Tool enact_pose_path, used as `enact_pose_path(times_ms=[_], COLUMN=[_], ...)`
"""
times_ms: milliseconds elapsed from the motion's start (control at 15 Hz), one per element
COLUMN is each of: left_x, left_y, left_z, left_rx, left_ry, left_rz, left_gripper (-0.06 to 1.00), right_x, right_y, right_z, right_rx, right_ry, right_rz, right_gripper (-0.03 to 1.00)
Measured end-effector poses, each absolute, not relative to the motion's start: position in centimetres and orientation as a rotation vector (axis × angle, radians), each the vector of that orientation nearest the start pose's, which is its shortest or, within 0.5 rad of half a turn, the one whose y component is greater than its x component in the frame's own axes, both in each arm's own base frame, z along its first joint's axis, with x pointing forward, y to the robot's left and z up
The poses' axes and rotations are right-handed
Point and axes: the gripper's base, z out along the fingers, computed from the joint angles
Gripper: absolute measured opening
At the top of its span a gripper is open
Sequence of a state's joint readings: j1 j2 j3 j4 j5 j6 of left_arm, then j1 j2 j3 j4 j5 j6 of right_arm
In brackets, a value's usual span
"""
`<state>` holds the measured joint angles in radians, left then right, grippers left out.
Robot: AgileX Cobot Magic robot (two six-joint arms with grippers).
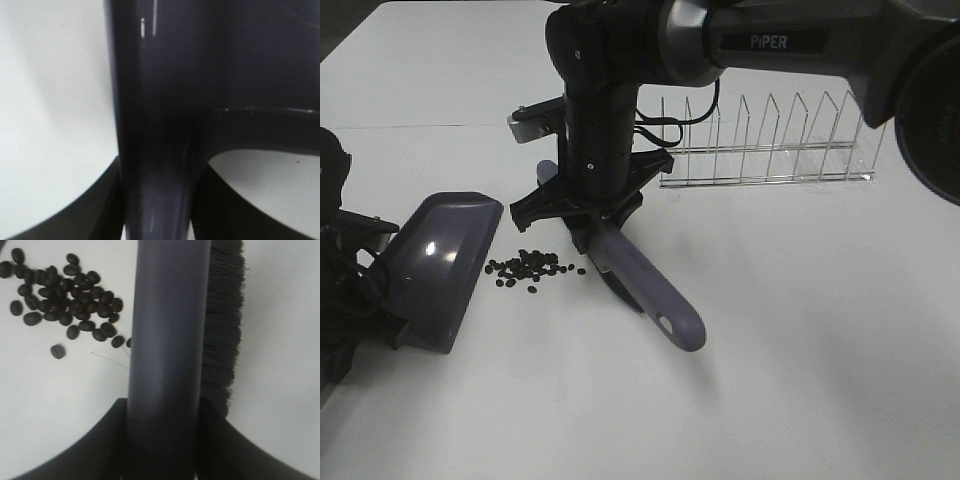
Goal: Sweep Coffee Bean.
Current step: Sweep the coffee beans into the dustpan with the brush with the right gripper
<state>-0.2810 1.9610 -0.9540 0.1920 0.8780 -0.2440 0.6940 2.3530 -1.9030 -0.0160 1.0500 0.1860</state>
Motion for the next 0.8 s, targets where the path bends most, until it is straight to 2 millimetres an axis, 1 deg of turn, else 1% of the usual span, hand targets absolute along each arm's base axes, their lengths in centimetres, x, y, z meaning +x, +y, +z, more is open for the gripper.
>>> enact_pose_path(times_ms=[267,467,533,600,733,800], left_x=[28.4,28.4,28.4,28.4,28.4,28.4], left_y=[-7.1,-7.2,-7.2,-7.2,-7.2,-7.2], left_z=[9.5,9.5,9.5,9.5,9.5,9.5], left_rx=[0.293,0.293,0.291,0.291,0.291,0.291], left_ry=[3.308,3.313,3.314,3.314,3.314,3.314], left_rz=[0.267,0.246,0.245,0.245,0.245,0.245], left_gripper=[0.33,0.33,0.33,0.33,0.33,0.33], right_x=[37.1,36.8,36.7,36.6,36.7,36.8], right_y=[32.5,33.6,33.8,34.2,34.6,35.1], right_z=[13.5,12.3,12.0,11.4,11.4,11.7], right_rx=[-0.678,-0.639,-0.632,-0.608,-0.566,-0.536], right_ry=[2.879,2.902,2.910,2.914,2.896,2.866], right_rz=[0.347,0.538,0.567,0.637,0.704,0.797], right_gripper=[0.31,0.31,0.31,0.31,0.31,0.31])
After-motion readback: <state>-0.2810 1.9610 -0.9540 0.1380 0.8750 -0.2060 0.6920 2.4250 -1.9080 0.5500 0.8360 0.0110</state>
